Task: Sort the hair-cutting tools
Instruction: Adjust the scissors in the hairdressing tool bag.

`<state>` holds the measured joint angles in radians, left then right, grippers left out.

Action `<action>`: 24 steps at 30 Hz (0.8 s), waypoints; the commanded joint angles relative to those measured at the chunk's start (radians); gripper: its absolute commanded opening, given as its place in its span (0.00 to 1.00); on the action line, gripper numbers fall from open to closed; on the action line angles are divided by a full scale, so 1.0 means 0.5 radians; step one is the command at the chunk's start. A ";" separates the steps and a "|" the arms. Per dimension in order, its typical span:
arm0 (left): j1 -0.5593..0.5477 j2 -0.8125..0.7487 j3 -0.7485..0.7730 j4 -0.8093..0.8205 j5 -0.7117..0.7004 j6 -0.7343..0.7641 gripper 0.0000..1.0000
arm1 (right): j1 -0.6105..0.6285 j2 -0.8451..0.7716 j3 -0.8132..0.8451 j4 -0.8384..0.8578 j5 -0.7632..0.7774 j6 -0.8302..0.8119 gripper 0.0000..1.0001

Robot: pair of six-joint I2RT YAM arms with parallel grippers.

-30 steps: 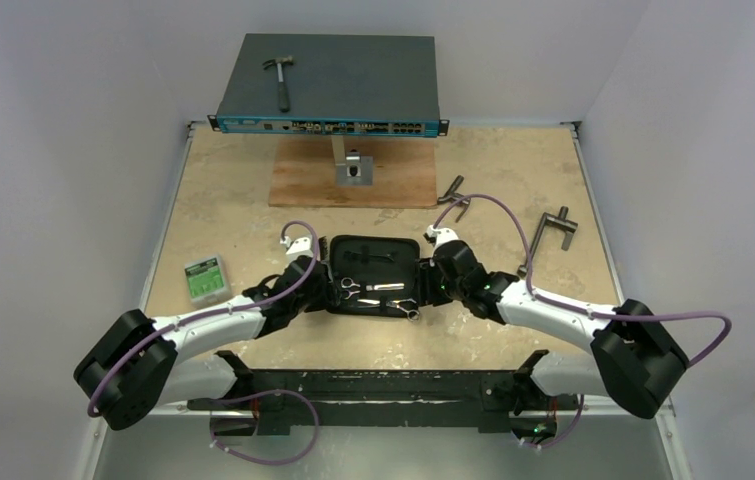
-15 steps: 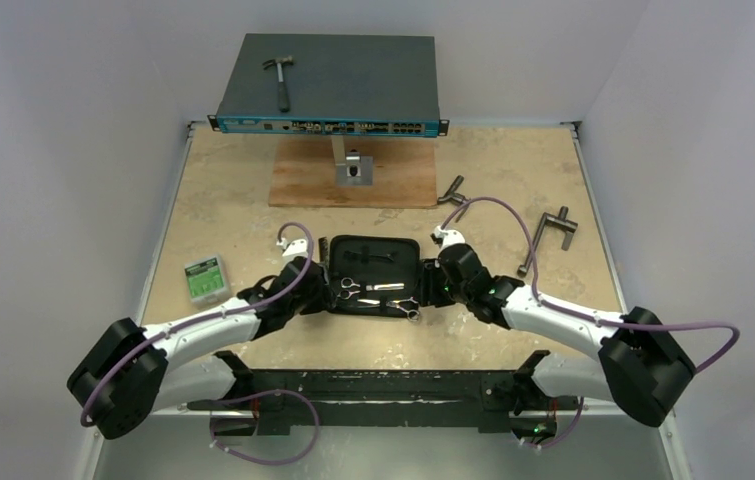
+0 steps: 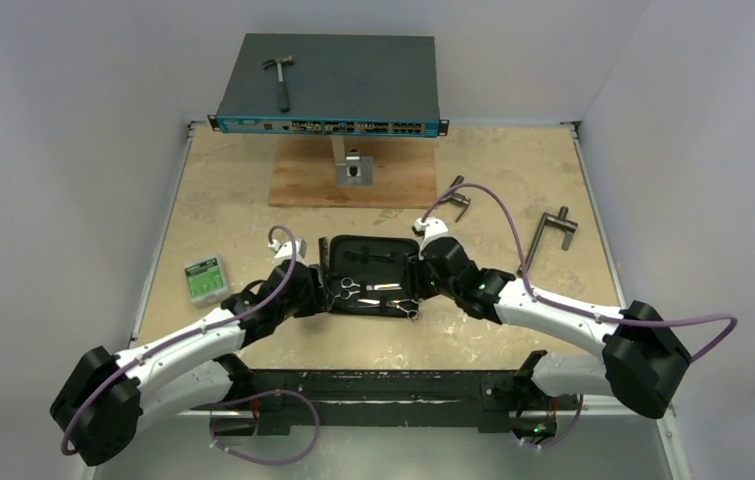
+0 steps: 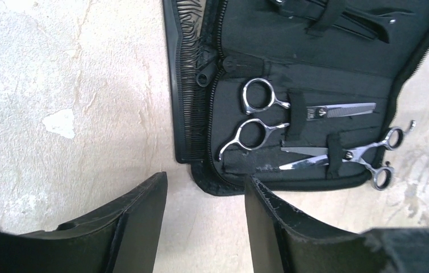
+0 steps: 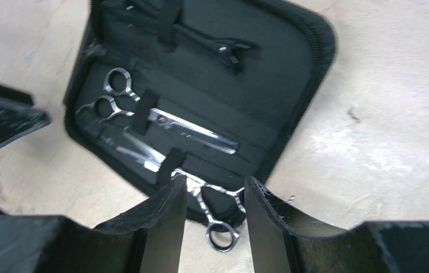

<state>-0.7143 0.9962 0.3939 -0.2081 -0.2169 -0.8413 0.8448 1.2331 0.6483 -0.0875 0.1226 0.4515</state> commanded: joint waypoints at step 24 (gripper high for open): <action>0.008 -0.240 -0.261 0.263 0.556 0.026 0.59 | -0.448 0.677 0.251 0.621 0.101 0.210 0.32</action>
<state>-0.7143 0.8207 0.2684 -0.1932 0.0025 -0.8440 0.6262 1.5558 0.7429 0.1852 0.1867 0.5564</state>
